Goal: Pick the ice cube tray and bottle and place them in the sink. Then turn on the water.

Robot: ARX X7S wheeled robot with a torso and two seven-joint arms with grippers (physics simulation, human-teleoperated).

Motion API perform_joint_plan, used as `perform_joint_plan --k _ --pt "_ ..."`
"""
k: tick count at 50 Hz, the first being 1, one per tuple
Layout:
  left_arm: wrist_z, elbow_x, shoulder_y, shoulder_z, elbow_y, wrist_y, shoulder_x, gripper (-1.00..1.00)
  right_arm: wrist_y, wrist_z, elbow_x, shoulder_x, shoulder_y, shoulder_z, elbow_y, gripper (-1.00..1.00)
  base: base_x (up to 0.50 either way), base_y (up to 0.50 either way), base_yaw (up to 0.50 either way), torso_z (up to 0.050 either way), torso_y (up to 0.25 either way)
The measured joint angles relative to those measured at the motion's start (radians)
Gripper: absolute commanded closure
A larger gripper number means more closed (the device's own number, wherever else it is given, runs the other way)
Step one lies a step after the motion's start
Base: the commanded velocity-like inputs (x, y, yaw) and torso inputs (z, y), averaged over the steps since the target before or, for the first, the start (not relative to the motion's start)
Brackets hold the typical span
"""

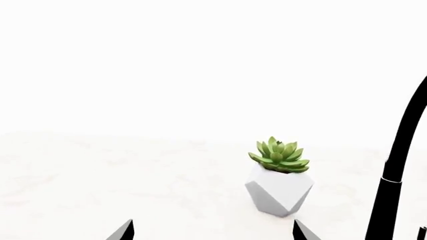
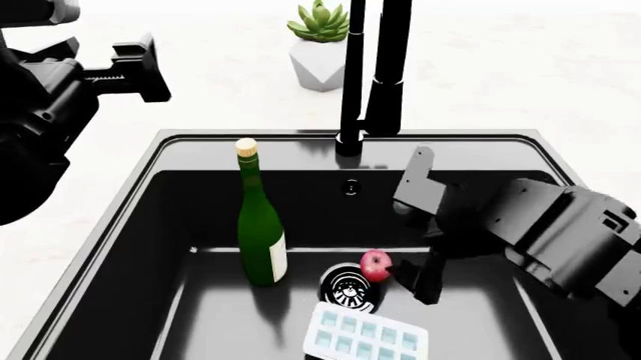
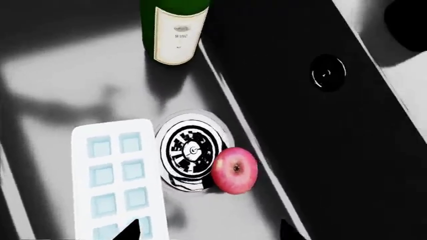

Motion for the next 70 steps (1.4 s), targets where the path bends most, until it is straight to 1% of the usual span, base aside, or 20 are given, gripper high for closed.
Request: perform_joint_plan --k 11,23,40,48,57,64,70 --pt "0.003 0.026 -0.016 0.017 -0.013 0.008 0.023 -1.0 0.049 0.155 0.048 0.023 0.019 0.157 -0.033 -1.0 0.0 0.0 0.0 0.0 0.0" --pt "0.001 0.039 -0.028 0.022 -0.017 0.013 0.034 -1.0 0.073 0.25 0.074 0.043 0.027 0.254 -0.043 -1.0 0.0 0.0 0.0 0.0 0.0" --pt "-0.003 0.087 -0.063 0.058 -0.045 0.013 0.069 -1.0 0.012 0.422 0.033 -0.002 0.037 0.376 0.068 -1.0 0.0 0.0 0.0 0.0 0.0" --pt "0.01 0.107 -0.078 0.076 -0.066 0.016 0.086 -1.0 -0.074 0.501 -0.018 -0.051 0.06 0.422 0.172 -1.0 0.0 0.0 0.0 0.0 0.0" --pt "0.033 0.133 -0.102 0.098 -0.106 0.023 0.112 -1.0 -0.214 0.547 -0.088 -0.15 0.123 0.443 0.362 -1.0 0.0 0.0 0.0 0.0 0.0" --pt "0.053 0.157 -0.124 0.114 -0.146 0.033 0.134 -1.0 -0.335 0.547 -0.137 -0.244 0.184 0.441 0.549 -1.0 0.0 0.0 0.0 0.0 0.0" --pt "0.066 0.173 -0.144 0.125 -0.175 0.036 0.149 -1.0 -0.47 0.529 -0.172 -0.341 0.252 0.441 0.779 -1.0 0.0 0.0 0.0 0.0 0.0"
